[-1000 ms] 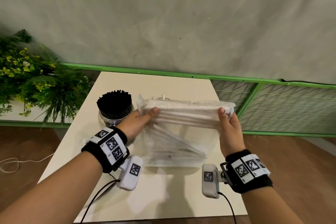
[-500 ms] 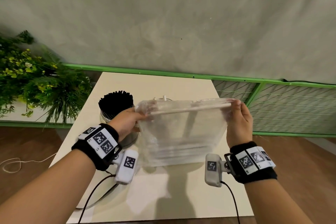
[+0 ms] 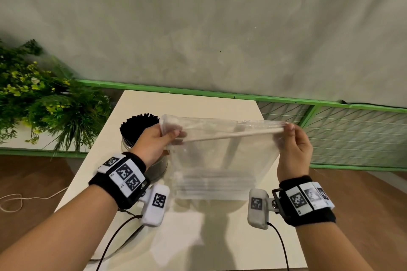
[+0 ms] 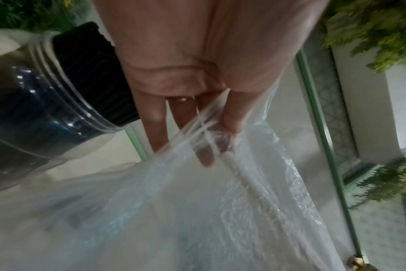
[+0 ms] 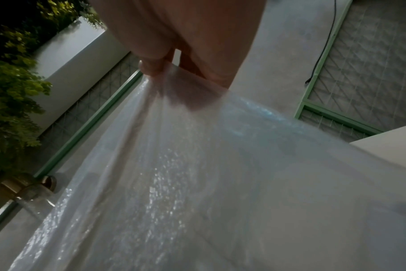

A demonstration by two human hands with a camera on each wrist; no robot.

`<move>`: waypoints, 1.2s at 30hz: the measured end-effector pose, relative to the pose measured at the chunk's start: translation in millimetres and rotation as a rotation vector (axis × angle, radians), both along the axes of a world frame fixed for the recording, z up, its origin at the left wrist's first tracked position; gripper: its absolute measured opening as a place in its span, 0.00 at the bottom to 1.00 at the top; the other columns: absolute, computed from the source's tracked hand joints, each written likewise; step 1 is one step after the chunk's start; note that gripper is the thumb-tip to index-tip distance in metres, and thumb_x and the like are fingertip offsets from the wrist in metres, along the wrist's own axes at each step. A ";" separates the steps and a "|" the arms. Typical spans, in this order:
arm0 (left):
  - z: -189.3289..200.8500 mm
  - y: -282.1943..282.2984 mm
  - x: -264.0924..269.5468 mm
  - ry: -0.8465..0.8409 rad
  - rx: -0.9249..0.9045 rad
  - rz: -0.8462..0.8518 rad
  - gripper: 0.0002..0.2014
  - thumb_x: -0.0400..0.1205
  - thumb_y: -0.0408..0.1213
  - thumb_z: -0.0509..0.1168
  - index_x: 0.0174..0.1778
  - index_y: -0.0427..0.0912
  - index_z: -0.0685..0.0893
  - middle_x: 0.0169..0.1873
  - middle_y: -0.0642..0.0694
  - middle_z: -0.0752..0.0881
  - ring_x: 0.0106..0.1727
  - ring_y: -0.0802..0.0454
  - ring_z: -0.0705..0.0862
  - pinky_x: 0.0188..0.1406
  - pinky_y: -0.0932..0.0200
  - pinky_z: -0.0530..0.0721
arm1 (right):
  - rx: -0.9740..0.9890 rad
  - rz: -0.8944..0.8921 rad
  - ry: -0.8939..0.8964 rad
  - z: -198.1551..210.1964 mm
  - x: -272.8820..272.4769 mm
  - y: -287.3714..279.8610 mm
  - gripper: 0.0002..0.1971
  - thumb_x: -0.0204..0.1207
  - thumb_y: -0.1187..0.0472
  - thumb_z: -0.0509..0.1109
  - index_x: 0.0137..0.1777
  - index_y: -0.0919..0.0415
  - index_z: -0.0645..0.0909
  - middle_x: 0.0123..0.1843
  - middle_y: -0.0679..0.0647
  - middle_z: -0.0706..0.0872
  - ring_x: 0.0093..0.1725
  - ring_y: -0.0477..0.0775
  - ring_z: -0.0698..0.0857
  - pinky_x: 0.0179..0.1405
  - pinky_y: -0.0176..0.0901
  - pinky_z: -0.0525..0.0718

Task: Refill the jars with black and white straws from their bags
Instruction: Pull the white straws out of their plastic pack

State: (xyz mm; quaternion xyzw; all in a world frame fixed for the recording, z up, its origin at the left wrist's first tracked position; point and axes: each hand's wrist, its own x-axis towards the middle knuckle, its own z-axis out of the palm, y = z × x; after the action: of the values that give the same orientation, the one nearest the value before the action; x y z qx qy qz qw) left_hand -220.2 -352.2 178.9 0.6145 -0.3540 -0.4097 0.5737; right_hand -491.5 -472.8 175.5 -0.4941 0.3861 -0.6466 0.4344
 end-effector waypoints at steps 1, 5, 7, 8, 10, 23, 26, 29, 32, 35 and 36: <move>-3.5 -0.6 2.0 -0.046 0.005 0.020 0.07 0.82 0.35 0.65 0.50 0.38 0.86 0.44 0.48 0.91 0.45 0.54 0.90 0.52 0.47 0.81 | 0.022 0.002 0.023 -2.7 -1.0 -0.9 0.08 0.84 0.59 0.63 0.46 0.55 0.84 0.38 0.45 0.84 0.38 0.40 0.80 0.43 0.35 0.81; -8.1 -0.4 3.9 -0.145 -0.011 -0.005 0.11 0.84 0.36 0.62 0.52 0.34 0.87 0.44 0.52 0.88 0.37 0.69 0.87 0.41 0.70 0.82 | 0.068 -0.030 0.085 -6.1 -3.5 -4.9 0.09 0.83 0.62 0.64 0.42 0.54 0.83 0.38 0.47 0.82 0.37 0.41 0.79 0.42 0.34 0.77; -8.9 -2.0 4.6 -0.151 -0.043 0.026 0.10 0.84 0.35 0.62 0.51 0.35 0.87 0.40 0.55 0.89 0.35 0.68 0.86 0.35 0.74 0.80 | 0.056 -0.052 0.090 -2.2 -3.0 -6.2 0.11 0.82 0.65 0.63 0.41 0.54 0.81 0.37 0.47 0.81 0.35 0.37 0.78 0.38 0.30 0.76; -8.7 -2.3 4.0 -0.138 -0.063 0.046 0.09 0.83 0.34 0.62 0.50 0.36 0.87 0.38 0.56 0.88 0.34 0.67 0.85 0.32 0.76 0.79 | 0.049 -0.059 0.106 -0.2 -2.5 -6.5 0.11 0.82 0.66 0.62 0.40 0.54 0.80 0.37 0.47 0.80 0.33 0.36 0.77 0.36 0.30 0.75; -8.7 -2.8 3.0 -0.131 -0.079 0.065 0.07 0.83 0.33 0.63 0.48 0.38 0.87 0.37 0.53 0.87 0.34 0.64 0.84 0.30 0.77 0.77 | 0.040 -0.074 0.169 1.4 -1.9 -7.5 0.11 0.82 0.66 0.61 0.40 0.53 0.79 0.36 0.47 0.79 0.32 0.38 0.75 0.35 0.34 0.73; -22.8 -4.9 11.8 -0.266 0.069 0.133 0.13 0.78 0.40 0.70 0.32 0.36 0.80 0.20 0.50 0.74 0.23 0.55 0.72 0.27 0.62 0.67 | 0.060 -0.144 0.525 -10.0 -4.8 -11.8 0.06 0.83 0.59 0.64 0.46 0.55 0.82 0.45 0.53 0.86 0.42 0.51 0.83 0.48 0.54 0.84; -26.0 -3.3 9.8 -0.262 0.068 0.145 0.13 0.78 0.43 0.70 0.38 0.35 0.83 0.24 0.43 0.67 0.23 0.52 0.64 0.25 0.58 0.63 | 0.097 -0.122 0.355 -8.4 -1.7 -3.7 0.08 0.84 0.62 0.62 0.44 0.53 0.79 0.43 0.53 0.84 0.24 0.42 0.79 0.30 0.42 0.82; -18.3 -3.4 7.8 -0.187 -0.039 0.192 0.12 0.79 0.41 0.70 0.42 0.32 0.86 0.23 0.47 0.69 0.21 0.58 0.66 0.24 0.62 0.67 | 0.039 -0.119 0.179 2.3 -5.8 2.7 0.09 0.85 0.63 0.60 0.44 0.52 0.76 0.38 0.49 0.81 0.28 0.46 0.82 0.34 0.38 0.86; -24.2 -1.3 6.8 -0.203 0.034 0.186 0.07 0.79 0.37 0.70 0.42 0.36 0.87 0.15 0.56 0.71 0.15 0.63 0.66 0.19 0.68 0.68 | 0.132 -0.102 0.222 -0.7 -9.2 1.2 0.09 0.85 0.63 0.62 0.43 0.54 0.78 0.37 0.52 0.82 0.32 0.49 0.85 0.46 0.52 0.90; -24.0 -1.6 4.9 -0.193 0.062 0.188 0.06 0.80 0.38 0.69 0.37 0.43 0.86 0.17 0.52 0.73 0.14 0.63 0.67 0.20 0.66 0.68 | 0.144 -0.102 0.198 0.4 -6.0 2.4 0.07 0.84 0.65 0.62 0.45 0.56 0.79 0.40 0.56 0.85 0.36 0.46 0.88 0.52 0.56 0.89; -21.4 -2.7 4.8 -0.172 0.041 0.191 0.06 0.80 0.38 0.69 0.37 0.43 0.86 0.19 0.50 0.74 0.16 0.63 0.69 0.21 0.66 0.69 | 0.102 -0.112 0.180 2.1 -4.4 4.8 0.06 0.84 0.65 0.62 0.47 0.56 0.79 0.43 0.58 0.86 0.39 0.46 0.88 0.54 0.54 0.88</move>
State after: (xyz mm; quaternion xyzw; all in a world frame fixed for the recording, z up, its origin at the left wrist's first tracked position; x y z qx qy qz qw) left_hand -215.5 -354.9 157.5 0.6900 -0.3333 -0.3060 0.5649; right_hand -495.9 -468.0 177.6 -0.5050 0.4829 -0.6025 0.3856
